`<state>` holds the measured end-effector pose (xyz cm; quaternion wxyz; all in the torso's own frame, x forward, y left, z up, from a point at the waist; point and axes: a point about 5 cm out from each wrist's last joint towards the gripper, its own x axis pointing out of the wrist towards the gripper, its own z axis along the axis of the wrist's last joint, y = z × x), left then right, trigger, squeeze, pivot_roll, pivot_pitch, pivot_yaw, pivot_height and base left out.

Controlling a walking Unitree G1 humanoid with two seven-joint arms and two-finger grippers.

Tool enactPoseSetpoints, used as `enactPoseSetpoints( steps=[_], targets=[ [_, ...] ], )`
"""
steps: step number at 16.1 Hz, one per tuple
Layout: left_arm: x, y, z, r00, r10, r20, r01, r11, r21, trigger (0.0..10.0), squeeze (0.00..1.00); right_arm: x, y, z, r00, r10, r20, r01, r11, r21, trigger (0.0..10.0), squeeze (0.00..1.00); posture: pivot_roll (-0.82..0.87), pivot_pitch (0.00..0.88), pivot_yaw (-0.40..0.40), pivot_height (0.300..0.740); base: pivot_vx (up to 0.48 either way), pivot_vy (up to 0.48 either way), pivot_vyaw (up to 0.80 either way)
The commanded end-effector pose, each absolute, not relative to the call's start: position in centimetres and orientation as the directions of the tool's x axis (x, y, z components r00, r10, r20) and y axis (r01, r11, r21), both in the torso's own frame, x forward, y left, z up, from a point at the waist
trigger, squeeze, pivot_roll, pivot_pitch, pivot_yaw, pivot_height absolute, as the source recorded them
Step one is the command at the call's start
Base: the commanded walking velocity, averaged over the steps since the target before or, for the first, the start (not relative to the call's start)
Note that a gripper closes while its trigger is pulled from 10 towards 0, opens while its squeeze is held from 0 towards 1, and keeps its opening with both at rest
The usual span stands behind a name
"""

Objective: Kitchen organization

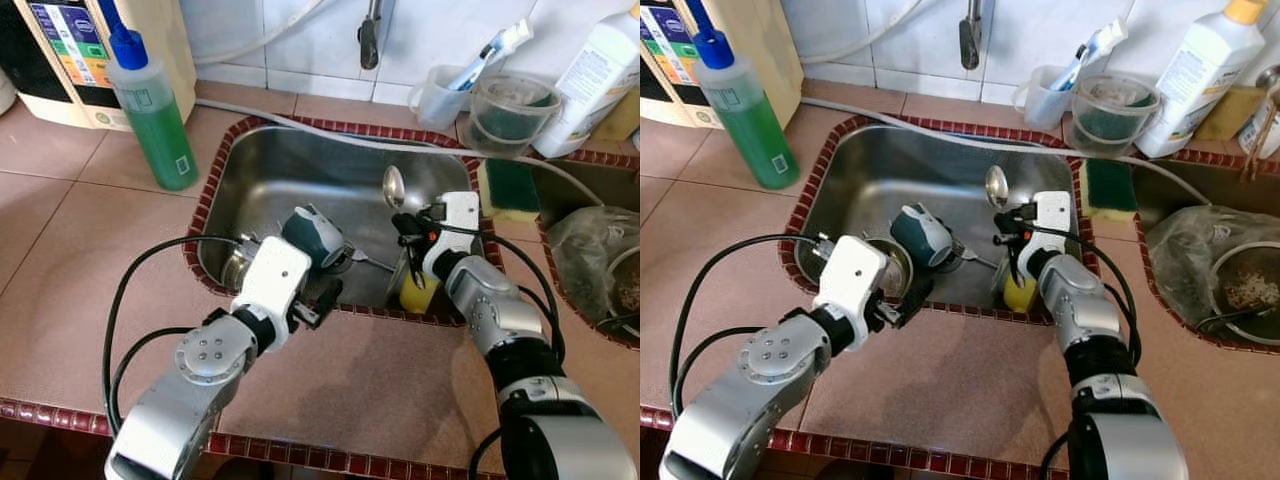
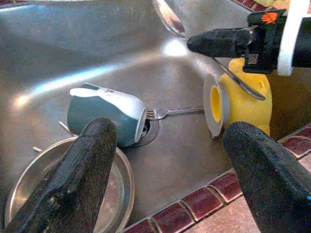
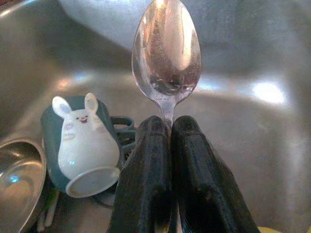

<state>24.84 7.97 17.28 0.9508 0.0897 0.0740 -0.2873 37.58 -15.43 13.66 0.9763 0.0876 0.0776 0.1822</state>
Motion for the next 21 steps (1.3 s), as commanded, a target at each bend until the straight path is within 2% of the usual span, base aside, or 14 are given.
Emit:
enactPoseSetpoints(
  steps=[1, 2, 3, 4, 15, 21],
  targets=[
    [24.4, 7.6, 17.4, 0.817, -0.544, -0.191, 0.570, 0.812, 0.128, 10.0, 0.00, 37.7, -15.5, 13.7, 0.917, 0.379, -0.127, -0.353, 0.917, 0.185, 10.0, 0.00, 0.03, 0.249, -0.046, 0.740, 0.000, 0.000, 0.00],
    [24.5, 7.6, 17.5, 0.819, -0.541, -0.191, 0.567, 0.813, 0.129, 10.0, 0.00, 37.7, -15.4, 13.9, 0.912, 0.396, -0.106, -0.371, 0.907, 0.199, 10.0, 0.21, 0.03, 0.247, -0.047, 0.740, 0.000, 0.000, 0.00],
    [24.5, 7.7, 17.5, 0.819, -0.540, -0.192, 0.567, 0.814, 0.128, 10.0, 0.00, 37.8, -15.4, 13.9, 0.911, 0.400, -0.099, -0.375, 0.904, 0.204, 10.0, 0.21, 0.03, 0.247, -0.047, 0.740, 0.000, 0.000, 0.00],
    [24.6, 7.7, 17.5, 0.822, -0.538, -0.188, 0.563, 0.816, 0.131, 10.0, 0.00, 37.8, -15.4, 13.9, 0.913, 0.395, -0.104, -0.369, 0.907, 0.202, 10.0, 1.00, 0.03, 0.244, -0.047, 0.740, 0.000, 0.000, 0.00],
    [25.8, 8.4, 17.9, 0.849, -0.503, -0.162, 0.526, 0.836, 0.157, 10.0, 0.00, 38.2, -15.2, 14.8, 0.911, 0.412, -0.031, -0.395, 0.889, 0.230, 10.0, 1.00, 0.03, 0.197, -0.052, 0.740, 0.000, 0.000, 0.00],
    [29.0, 11.4, 18.0, 0.946, -0.317, -0.071, 0.325, 0.932, 0.160, 10.0, 0.00, 37.6, -15.1, 15.7, 0.929, 0.354, 0.107, -0.369, 0.894, 0.253, 10.0, 1.00, 0.01, 0.065, -0.052, 0.740, 0.000, 0.000, 0.00]
  ],
)
